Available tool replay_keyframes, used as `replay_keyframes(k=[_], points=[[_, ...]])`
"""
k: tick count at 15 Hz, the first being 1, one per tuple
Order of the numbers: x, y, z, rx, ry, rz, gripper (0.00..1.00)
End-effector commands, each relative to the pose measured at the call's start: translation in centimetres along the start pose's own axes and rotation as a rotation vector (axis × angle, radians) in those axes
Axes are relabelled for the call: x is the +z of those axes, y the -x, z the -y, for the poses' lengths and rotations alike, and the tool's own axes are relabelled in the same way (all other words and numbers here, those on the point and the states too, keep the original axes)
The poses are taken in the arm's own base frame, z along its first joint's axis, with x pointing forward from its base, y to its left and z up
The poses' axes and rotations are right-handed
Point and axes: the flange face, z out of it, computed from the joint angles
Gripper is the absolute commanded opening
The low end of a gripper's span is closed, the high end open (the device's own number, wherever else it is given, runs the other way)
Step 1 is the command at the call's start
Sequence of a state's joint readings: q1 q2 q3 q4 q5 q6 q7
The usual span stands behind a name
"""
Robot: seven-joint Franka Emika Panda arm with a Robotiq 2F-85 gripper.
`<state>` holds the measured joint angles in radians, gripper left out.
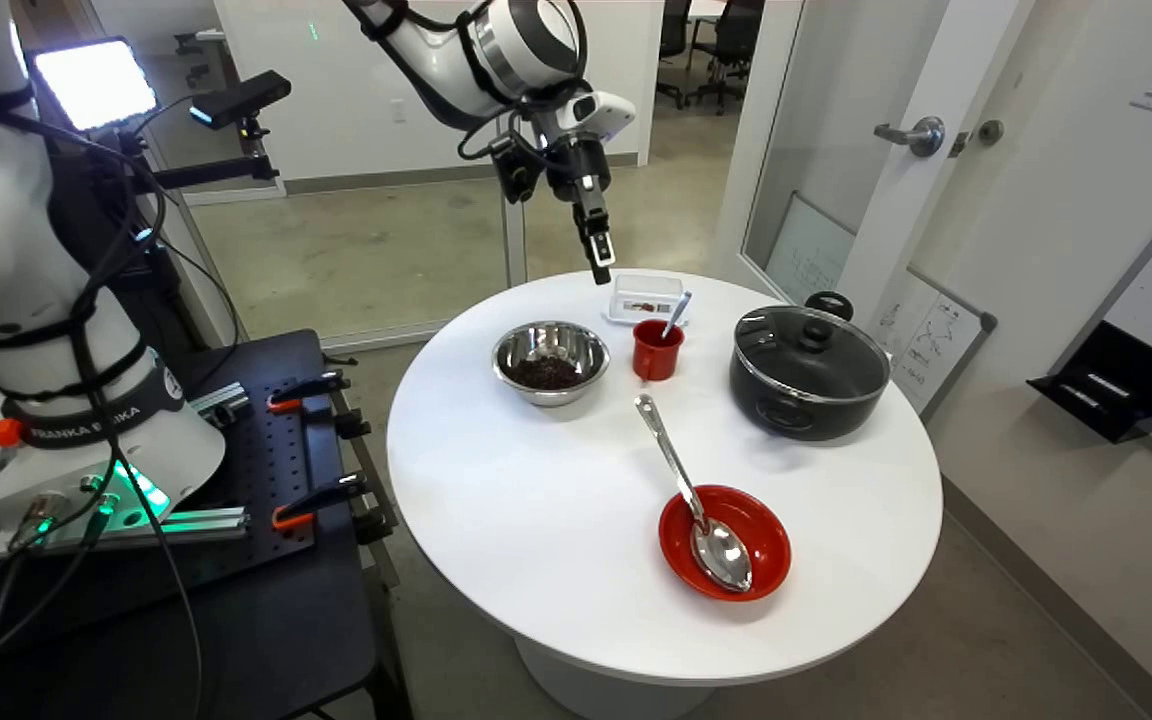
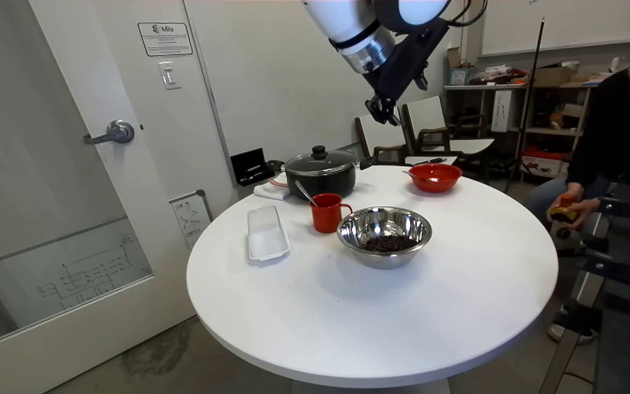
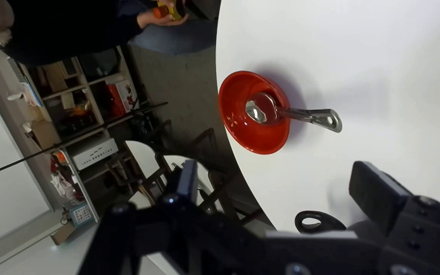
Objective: Pick the spoon in the red bowl and stir the contents in the silver bowl, then put the spoon back in the red bowl
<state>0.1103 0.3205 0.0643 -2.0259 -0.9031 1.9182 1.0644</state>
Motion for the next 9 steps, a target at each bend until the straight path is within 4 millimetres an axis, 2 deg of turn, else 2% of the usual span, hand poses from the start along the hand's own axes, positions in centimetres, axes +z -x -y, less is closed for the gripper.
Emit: replay_keyframes(k=[1,2,4,9], points=[[-0.1,-0.1,0.0,0.001,0.000,0.000,1.00],[-0.2,-0.1,0.0,0.001,-0.001,0.000,1.00],[0.0,-0.2,1.8,-0.004,0.026,-0.014,1.00],[3.9,-1.3,7.3,-0.129,0.096,-0.045,1.00]])
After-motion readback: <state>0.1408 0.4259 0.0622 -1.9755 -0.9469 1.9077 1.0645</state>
